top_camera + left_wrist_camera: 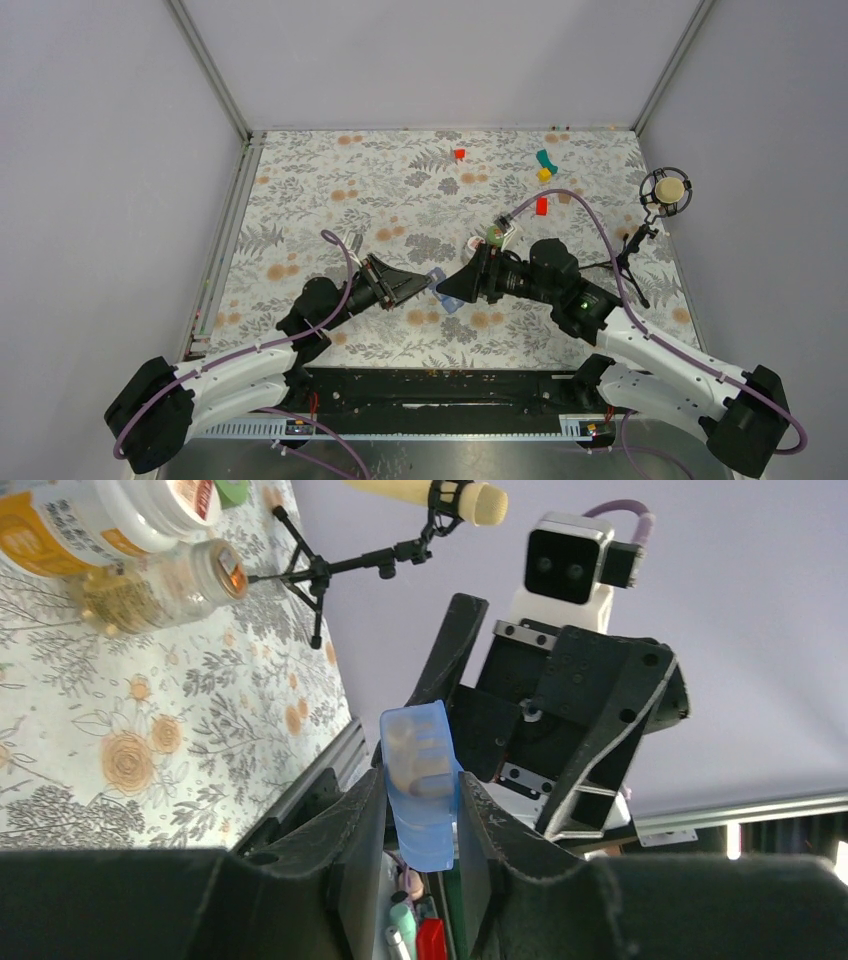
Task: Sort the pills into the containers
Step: Adjust the pill container.
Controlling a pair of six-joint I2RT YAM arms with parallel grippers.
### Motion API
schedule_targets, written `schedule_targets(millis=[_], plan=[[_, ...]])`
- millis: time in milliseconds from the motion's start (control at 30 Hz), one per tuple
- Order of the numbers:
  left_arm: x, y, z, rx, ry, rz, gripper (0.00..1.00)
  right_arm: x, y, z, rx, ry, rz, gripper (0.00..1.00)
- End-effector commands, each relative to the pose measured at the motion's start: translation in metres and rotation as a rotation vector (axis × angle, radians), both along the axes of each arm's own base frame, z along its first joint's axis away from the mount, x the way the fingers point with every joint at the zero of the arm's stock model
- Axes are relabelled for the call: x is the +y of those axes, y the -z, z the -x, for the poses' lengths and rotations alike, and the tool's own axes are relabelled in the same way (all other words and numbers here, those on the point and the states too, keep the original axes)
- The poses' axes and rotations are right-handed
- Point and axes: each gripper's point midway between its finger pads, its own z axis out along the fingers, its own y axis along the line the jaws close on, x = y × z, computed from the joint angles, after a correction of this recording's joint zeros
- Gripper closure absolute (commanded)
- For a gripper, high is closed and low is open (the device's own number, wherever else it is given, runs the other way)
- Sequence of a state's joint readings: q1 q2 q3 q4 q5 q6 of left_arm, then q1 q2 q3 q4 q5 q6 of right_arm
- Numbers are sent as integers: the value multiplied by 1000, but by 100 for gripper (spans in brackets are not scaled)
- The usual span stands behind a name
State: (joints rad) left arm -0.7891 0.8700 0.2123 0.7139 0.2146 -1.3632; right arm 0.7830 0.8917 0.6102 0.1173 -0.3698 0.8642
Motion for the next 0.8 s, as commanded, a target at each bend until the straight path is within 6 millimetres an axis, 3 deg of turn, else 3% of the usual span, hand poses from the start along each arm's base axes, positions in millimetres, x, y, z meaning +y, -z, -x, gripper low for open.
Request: schedule_targets(millis=[0, 133, 567, 633, 767], plan=[[-2, -52, 10, -76, 66, 141, 100, 11, -26, 10, -20, -80, -145, 24], [-2, -59, 13, -80, 79, 160, 100, 15, -33, 15, -16, -125, -198, 38], [-3, -68, 13, -91, 80, 159, 100, 17, -30, 16, 28, -143, -229, 69], [-2, -67, 12, -89, 77, 157, 100, 17, -32, 16, 31, -144, -236, 68], [-2, -67, 12, -87, 73, 157, 100, 16, -37, 15, 32, -134, -273, 46]])
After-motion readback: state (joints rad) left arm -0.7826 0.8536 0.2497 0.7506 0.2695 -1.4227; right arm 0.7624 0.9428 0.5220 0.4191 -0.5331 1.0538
